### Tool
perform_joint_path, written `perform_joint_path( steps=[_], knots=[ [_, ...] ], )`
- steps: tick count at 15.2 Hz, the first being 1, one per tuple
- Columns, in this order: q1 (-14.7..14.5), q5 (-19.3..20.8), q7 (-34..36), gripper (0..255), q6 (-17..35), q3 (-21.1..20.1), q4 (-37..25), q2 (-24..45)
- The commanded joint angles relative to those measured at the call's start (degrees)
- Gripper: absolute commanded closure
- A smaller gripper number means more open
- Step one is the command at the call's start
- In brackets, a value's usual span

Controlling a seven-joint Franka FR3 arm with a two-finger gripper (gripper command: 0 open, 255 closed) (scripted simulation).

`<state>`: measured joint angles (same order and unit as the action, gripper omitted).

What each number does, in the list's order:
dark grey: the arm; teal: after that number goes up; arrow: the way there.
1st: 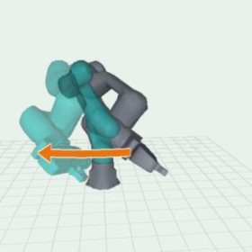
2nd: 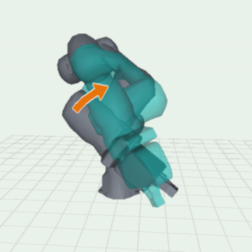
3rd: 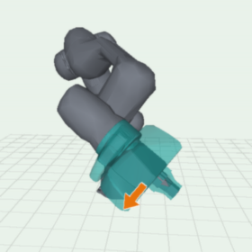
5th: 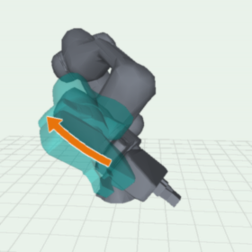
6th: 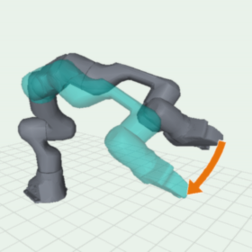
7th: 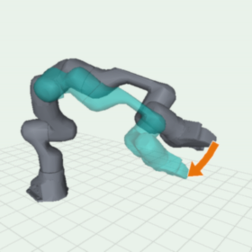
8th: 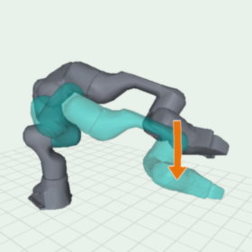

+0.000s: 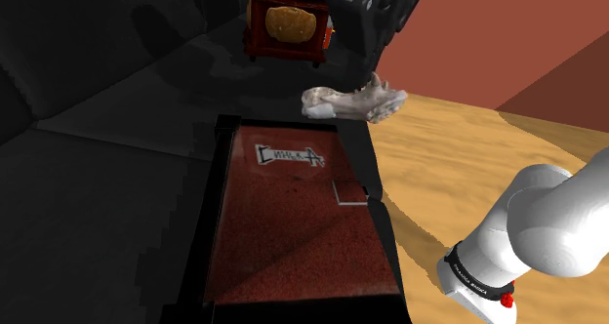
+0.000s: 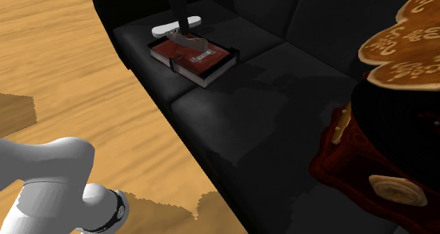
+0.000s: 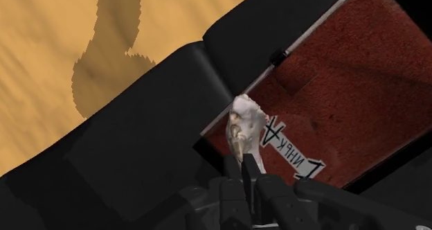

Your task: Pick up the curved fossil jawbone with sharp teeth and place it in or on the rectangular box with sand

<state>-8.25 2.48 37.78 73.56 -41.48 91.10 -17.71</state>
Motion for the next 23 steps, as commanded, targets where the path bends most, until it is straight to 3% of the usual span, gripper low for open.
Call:
perform_joint_path(
  steps=[1, 5, 14, 15, 16, 18, 23],
  knots=[
    [0.01, 1.46, 4.60, 255, -1.12, -4.36, -3.85, 4.03],
    [-1.66, 8.07, 14.86, 255, -4.49, -13.97, -12.79, 14.99],
    [-1.26, 3.35, 12.62, 255, 4.03, -10.49, -1.04, 8.83],
    [-1.28, 3.48, 12.67, 255, 3.19, -10.61, -1.94, 8.98],
    [-1.27, 3.48, 12.67, 0, 3.19, -10.61, -1.94, 8.98],
    [-1.18, -0.03, 5.57, 0, 1.18, -9.53, -6.80, 16.27],
    [-0.38, -2.45, 3.55, 0, 5.63, -8.15, -0.13, 12.69]
  ],
)
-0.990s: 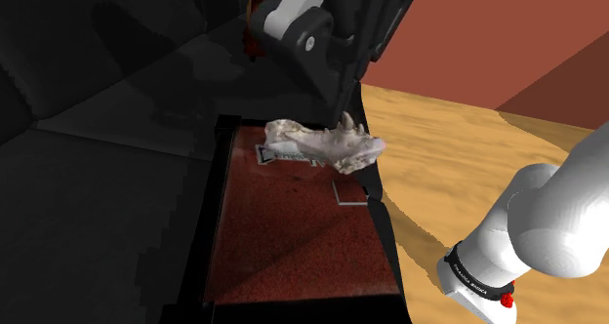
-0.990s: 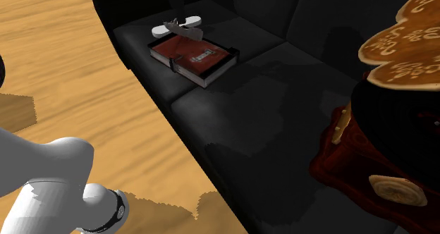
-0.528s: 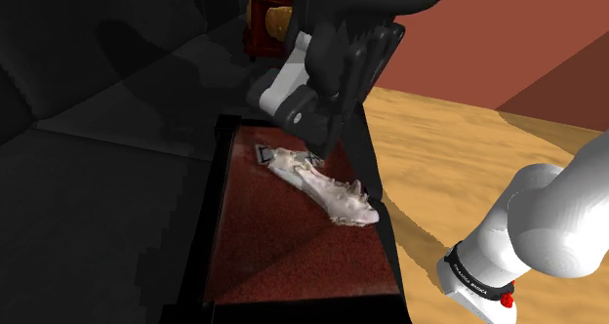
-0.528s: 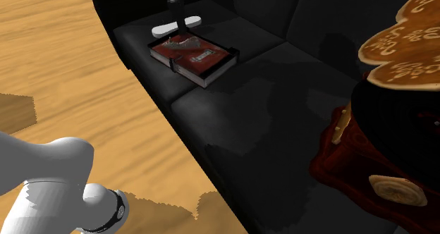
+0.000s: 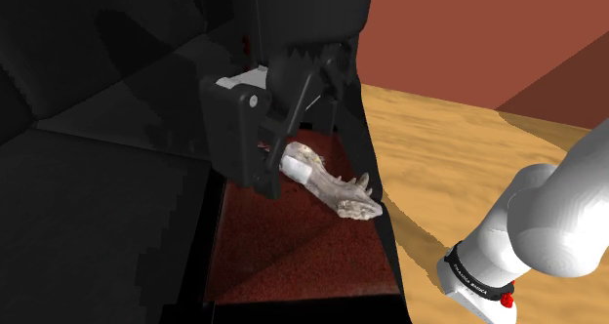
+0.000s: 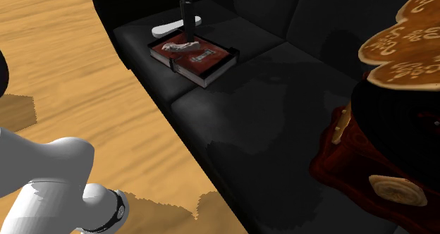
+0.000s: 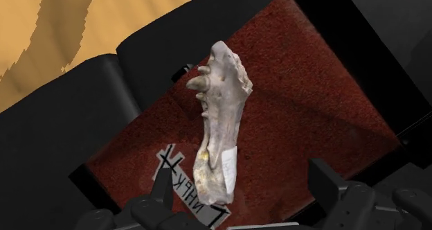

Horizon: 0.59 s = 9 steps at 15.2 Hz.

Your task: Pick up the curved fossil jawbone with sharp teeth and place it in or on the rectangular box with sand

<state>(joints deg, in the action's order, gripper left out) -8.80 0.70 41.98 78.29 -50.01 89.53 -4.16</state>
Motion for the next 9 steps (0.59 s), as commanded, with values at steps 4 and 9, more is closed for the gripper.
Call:
perform_joint_path(
  steps=[4, 9],
  knots=[
    [0.32, -1.66, -1.50, 0, 3.07, 1.00, 4.59, -2.37],
    [0.32, -1.66, -1.50, 0, 3.07, 1.00, 4.59, -2.37]
  ],
)
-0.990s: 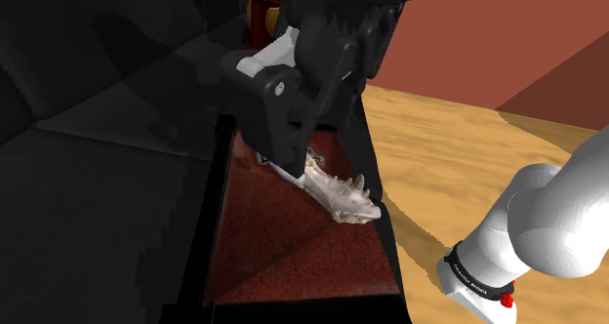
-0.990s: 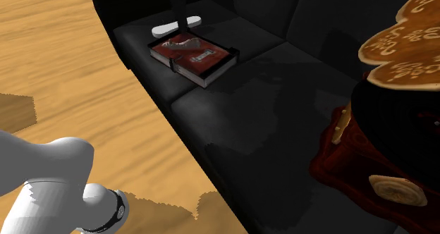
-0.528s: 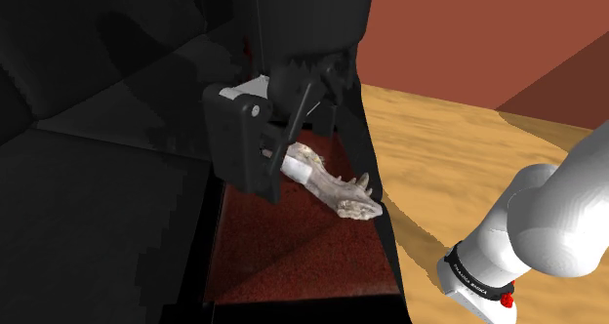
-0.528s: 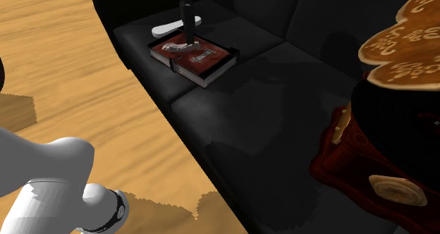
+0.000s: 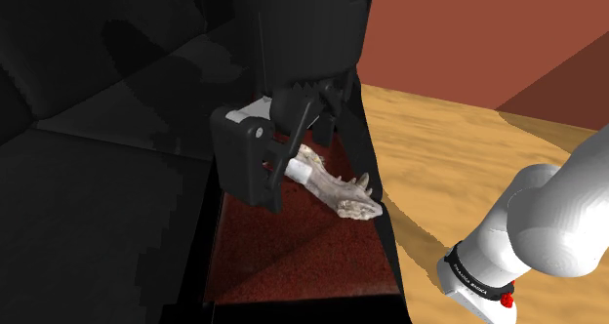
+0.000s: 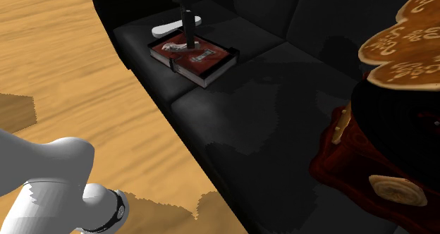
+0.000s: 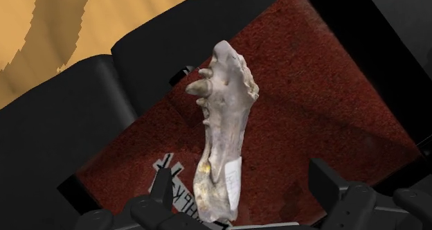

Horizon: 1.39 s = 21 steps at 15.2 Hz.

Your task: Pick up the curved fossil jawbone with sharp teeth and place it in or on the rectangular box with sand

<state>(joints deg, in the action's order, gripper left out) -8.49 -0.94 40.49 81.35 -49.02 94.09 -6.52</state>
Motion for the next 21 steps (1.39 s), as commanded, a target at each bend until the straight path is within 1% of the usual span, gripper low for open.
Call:
perform_joint_path(
  steps=[1, 2, 11, 21],
  knots=[
    [0.00, 0.00, 0.00, 0, 0.00, 0.00, 0.00, 0.00],
    [0.00, 0.00, 0.00, 255, 0.00, 0.00, 0.00, 0.00],
    [0.00, -0.01, -0.01, 255, 0.01, 0.01, 0.02, -0.02],
    [-0.65, 3.18, 2.25, 255, -8.58, -1.75, -11.54, 4.67]
  ],
)
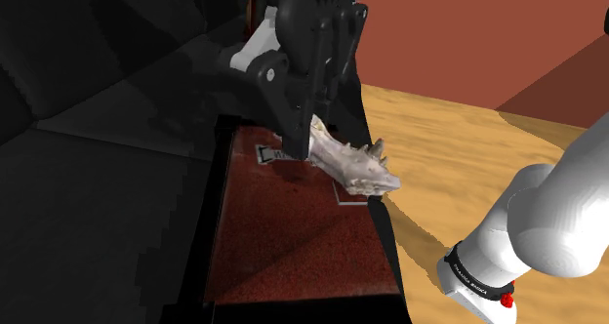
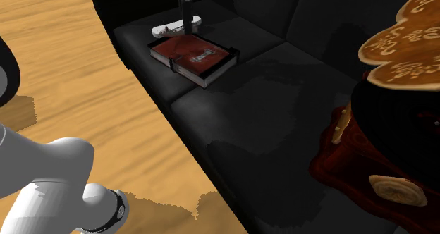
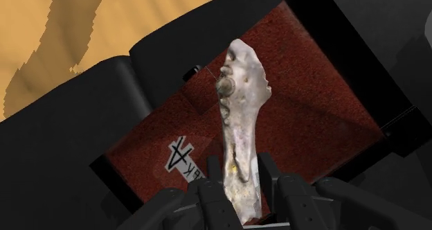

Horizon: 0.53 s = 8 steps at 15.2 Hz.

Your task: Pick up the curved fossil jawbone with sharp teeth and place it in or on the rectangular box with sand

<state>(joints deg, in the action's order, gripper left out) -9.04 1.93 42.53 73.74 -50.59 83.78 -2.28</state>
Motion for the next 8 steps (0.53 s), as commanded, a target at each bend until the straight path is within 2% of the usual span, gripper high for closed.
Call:
perform_joint_path(
  steps=[1, 4, 6, 8],
  knots=[
    [-0.28, 0.78, 0.55, 255, -1.91, -0.42, -2.56, 1.09],
    [-0.84, 1.98, 1.40, 255, -4.12, -1.05, -5.75, 2.74],
    [-2.85, 7.18, 3.29, 255, -5.76, -2.42, -11.36, 9.41],
    [-2.04, 5.89, 2.54, 255, -3.62, -1.82, -8.30, 7.81]
  ],
)
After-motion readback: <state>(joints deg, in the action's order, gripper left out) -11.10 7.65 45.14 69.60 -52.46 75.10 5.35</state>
